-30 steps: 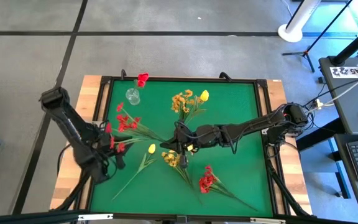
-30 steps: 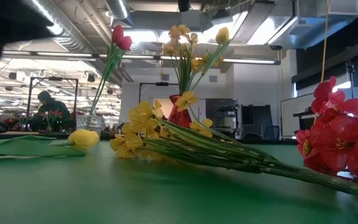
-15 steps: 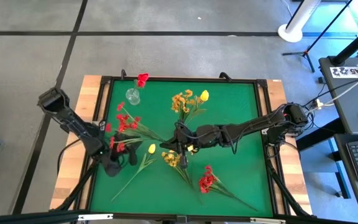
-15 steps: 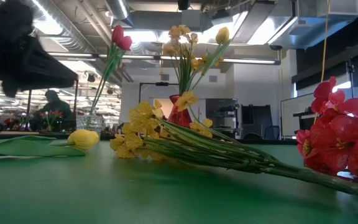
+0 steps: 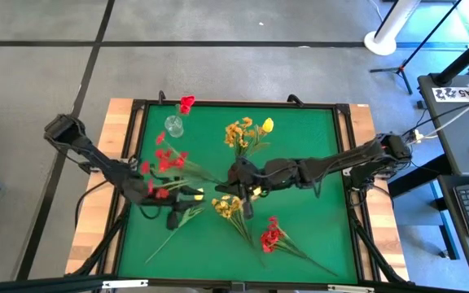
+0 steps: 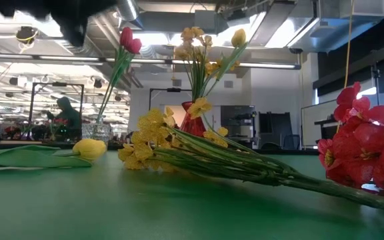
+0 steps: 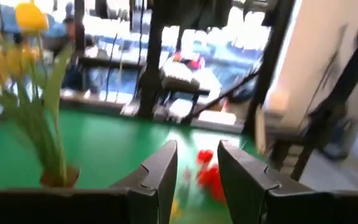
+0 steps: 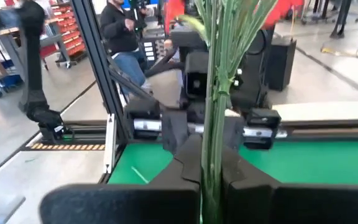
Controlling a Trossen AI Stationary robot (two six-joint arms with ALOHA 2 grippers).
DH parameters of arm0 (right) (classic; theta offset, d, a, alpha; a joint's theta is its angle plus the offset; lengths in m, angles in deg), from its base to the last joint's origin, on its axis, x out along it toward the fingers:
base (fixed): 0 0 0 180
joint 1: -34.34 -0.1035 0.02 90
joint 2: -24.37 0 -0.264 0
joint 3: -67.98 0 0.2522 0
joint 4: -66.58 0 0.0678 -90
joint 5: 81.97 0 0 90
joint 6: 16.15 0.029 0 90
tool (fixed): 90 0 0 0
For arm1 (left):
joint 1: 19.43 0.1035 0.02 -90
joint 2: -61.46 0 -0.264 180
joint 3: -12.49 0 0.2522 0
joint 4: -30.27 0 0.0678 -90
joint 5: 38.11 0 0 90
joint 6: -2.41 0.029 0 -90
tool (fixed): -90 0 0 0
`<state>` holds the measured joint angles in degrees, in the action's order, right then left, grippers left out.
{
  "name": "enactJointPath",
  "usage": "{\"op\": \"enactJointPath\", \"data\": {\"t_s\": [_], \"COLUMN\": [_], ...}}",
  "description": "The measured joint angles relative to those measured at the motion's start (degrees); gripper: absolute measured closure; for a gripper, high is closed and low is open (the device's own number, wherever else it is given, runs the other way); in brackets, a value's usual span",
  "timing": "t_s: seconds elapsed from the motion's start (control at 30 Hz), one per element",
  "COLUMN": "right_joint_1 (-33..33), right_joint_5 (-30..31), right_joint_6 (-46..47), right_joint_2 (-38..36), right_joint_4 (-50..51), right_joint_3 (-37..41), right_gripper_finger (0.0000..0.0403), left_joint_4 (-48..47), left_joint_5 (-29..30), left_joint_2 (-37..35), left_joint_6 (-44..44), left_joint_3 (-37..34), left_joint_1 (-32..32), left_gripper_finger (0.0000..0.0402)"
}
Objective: Sort flowers into vase by color
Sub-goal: Put the left red flowers into the transparent vase
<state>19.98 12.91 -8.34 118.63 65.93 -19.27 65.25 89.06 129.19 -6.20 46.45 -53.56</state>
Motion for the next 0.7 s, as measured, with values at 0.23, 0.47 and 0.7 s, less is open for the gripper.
{"op": "enactJointPath", "data": {"t_s": [0.23,0.47,0.7], "right_joint_1": [-1.89,-1.69,-1.74], "right_joint_5": [1.97,2.23,2.14], "right_joint_6": [-3.51,-3.88,-4.24], "right_joint_2": [-2.83,-2.15,-2.15], "right_joint_4": [-0.19,-2.06,-2.1], "right_joint_3": [0.0,0.0,0.0], "right_gripper_finger": [0.04,0.04,0.04], "left_joint_4": [10.23,7.6,6.01], "left_joint_5": [-8.99,-14.5,-15.69], "left_joint_2": [-9.63,-10.56,-6.36], "left_joint_6": [2.83,4.24,4.57], "left_joint_3": [-0.01,2.17,6.87], "left_joint_1": [0.83,4.98,9.07], "left_gripper_finger": [0.0289,0.0263,0.0197]}}
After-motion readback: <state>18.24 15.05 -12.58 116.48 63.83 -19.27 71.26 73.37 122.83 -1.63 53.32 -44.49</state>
